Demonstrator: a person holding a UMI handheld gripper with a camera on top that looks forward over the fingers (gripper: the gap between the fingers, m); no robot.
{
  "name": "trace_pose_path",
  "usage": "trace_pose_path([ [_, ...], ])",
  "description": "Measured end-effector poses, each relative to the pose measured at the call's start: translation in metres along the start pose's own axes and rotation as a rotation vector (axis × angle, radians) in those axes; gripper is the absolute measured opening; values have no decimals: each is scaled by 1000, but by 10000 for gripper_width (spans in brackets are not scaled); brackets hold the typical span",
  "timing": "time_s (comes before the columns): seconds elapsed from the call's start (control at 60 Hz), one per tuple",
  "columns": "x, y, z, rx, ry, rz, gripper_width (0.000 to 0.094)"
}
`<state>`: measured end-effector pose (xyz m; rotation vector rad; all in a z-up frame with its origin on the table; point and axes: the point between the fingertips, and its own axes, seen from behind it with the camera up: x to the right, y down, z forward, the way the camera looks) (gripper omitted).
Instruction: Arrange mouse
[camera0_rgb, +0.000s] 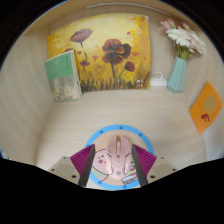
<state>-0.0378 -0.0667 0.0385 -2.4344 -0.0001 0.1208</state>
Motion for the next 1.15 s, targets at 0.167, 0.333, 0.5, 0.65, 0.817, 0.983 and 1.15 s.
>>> trace_pose_path([
  [0.167,5,-51,-73,126,44,-18,713],
  [0.333,13,-74,-147,237,88,-37,712],
  [0.5,10,-56,-191,263,106,-41,714],
  [0.65,9,-27,-216,245,136,-57,719],
  [0.817,2,-12,-231,252,135,-69,725],
  [0.983,-4,-11,-244,269,130,-56,721],
  [1.15,-3,-8,-254,273,135,-63,724],
])
